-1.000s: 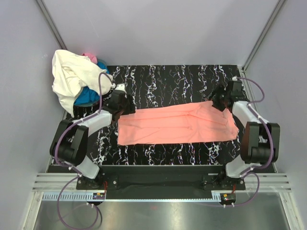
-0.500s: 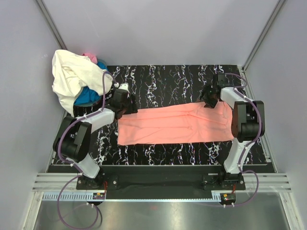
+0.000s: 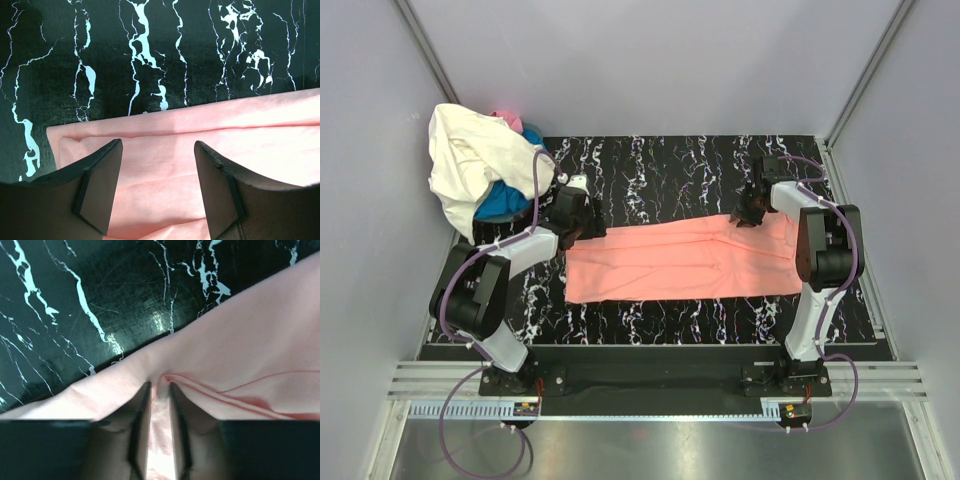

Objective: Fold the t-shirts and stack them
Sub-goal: Fold the tshirt

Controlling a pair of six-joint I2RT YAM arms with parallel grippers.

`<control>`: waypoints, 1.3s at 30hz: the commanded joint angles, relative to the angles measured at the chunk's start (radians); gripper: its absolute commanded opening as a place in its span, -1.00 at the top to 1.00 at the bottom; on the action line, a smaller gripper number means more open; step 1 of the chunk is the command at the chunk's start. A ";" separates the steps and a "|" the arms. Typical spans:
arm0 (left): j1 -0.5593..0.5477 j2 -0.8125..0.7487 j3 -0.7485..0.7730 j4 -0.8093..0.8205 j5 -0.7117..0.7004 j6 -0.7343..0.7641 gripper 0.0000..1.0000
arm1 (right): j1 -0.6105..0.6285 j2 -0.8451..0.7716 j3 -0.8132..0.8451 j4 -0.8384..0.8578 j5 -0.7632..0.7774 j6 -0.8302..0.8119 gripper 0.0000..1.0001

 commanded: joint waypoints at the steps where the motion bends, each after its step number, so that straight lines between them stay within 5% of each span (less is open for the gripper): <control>1: 0.002 -0.039 -0.008 0.057 -0.006 0.017 -0.28 | 0.003 0.006 0.036 -0.011 0.033 -0.004 0.51; 6: 0.002 -0.039 -0.009 0.057 -0.006 0.016 -0.28 | 0.006 0.001 0.027 -0.019 0.037 -0.011 1.00; 26: -0.033 -0.063 0.029 0.008 -0.012 -0.010 -0.25 | 0.097 -0.373 -0.269 -0.054 0.195 -0.057 1.00; 39: -0.116 -0.045 0.101 -0.055 -0.045 -0.018 -0.25 | 0.190 -0.519 -0.530 0.017 0.227 0.083 1.00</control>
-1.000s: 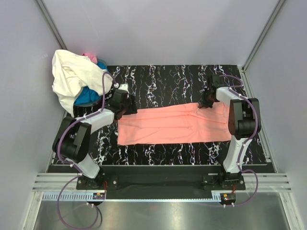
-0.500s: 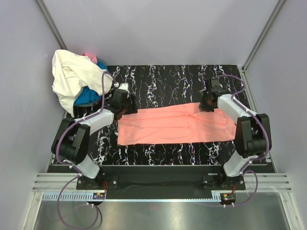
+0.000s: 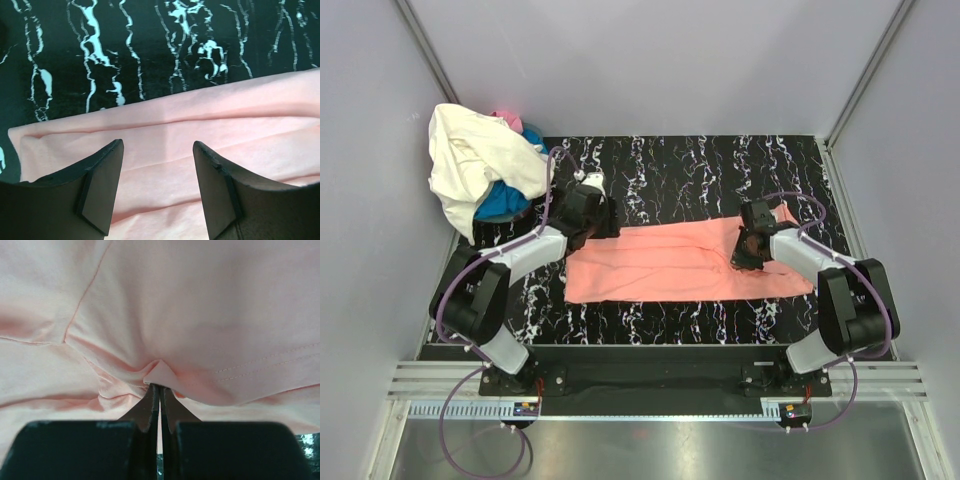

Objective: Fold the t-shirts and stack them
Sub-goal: Fold the tshirt

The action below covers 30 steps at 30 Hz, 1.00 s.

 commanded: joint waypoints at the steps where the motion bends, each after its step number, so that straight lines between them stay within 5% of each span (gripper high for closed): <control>1: -0.025 -0.016 0.057 0.006 -0.033 -0.009 -0.25 | 0.024 -0.086 -0.059 0.037 0.085 0.081 1.00; 6: -0.051 0.002 0.081 -0.008 -0.044 -0.011 -0.25 | 0.028 -0.149 -0.116 0.037 0.142 0.131 0.89; 7: -0.057 0.014 0.093 -0.011 -0.044 -0.009 -0.25 | 0.029 -0.157 -0.119 0.033 0.145 0.129 0.34; 8: -0.060 0.019 0.098 -0.019 -0.044 -0.009 -0.25 | 0.028 -0.157 -0.116 0.029 0.142 0.131 0.11; 11: -0.074 0.028 0.113 -0.036 -0.055 -0.009 -0.25 | 0.029 -0.175 -0.108 0.013 0.130 0.126 -0.16; 20: -0.079 0.002 0.098 -0.037 -0.111 0.003 -0.24 | 0.075 -0.260 -0.009 0.008 0.065 0.091 -0.14; 30: -0.046 -0.315 -0.040 -0.106 -0.263 0.026 -0.28 | 0.124 0.184 0.435 0.033 -0.202 -0.007 0.23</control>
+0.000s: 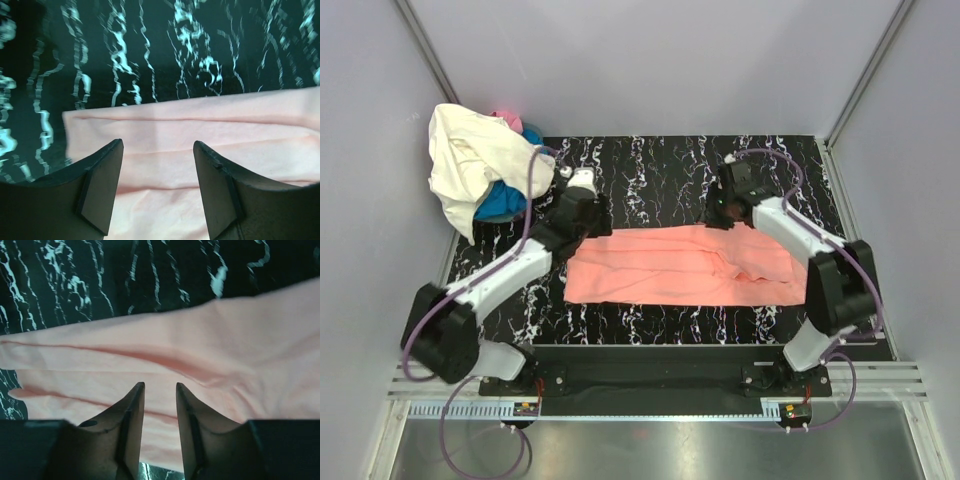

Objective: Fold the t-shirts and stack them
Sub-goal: Fold the tshirt

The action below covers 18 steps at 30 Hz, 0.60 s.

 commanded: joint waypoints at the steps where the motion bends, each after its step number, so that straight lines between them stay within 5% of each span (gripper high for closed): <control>1: 0.033 -0.171 -0.057 0.007 -0.088 0.022 -0.29 | 0.027 0.156 0.185 -0.008 -0.089 -0.048 0.27; 9: 0.116 -0.278 -0.163 0.030 -0.060 0.031 -0.31 | 0.065 0.476 0.470 -0.134 -0.086 -0.058 0.51; 18: 0.124 -0.256 -0.160 0.035 -0.053 0.035 -0.30 | 0.089 0.510 0.426 -0.123 -0.094 -0.050 0.59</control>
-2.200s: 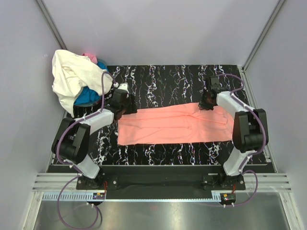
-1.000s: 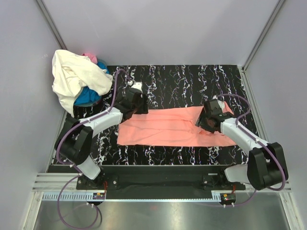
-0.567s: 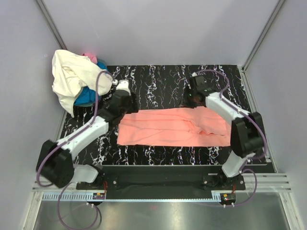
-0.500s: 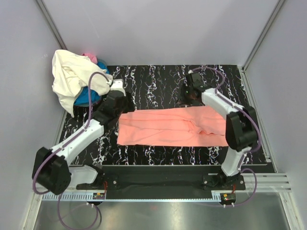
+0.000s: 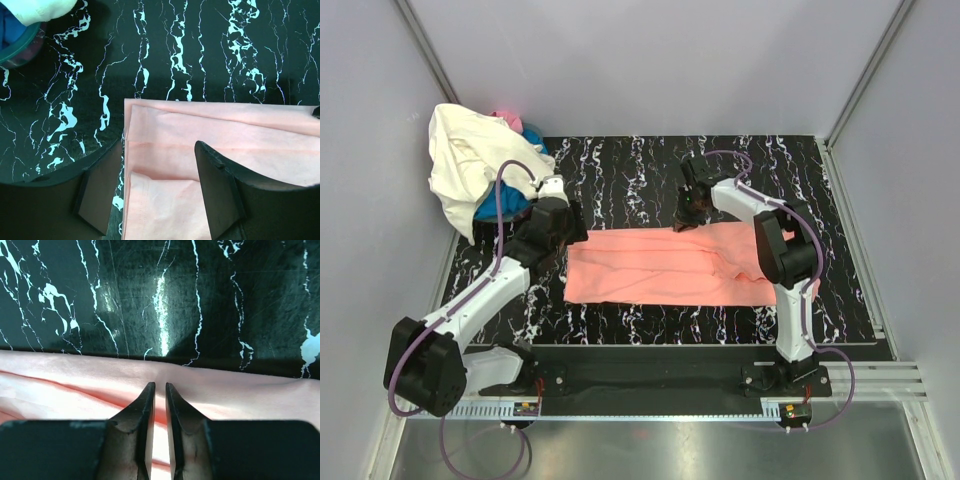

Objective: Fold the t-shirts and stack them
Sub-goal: Fold the tshirt

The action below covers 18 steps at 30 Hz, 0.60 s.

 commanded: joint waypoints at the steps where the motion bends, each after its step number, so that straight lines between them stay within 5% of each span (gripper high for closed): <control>1: 0.006 -0.008 0.001 0.048 -0.006 0.012 -0.30 | 0.015 -0.020 -0.014 0.000 -0.009 -0.011 0.60; 18: 0.011 -0.017 -0.006 0.051 -0.013 0.012 -0.30 | 0.061 -0.175 -0.188 0.011 0.118 0.014 0.42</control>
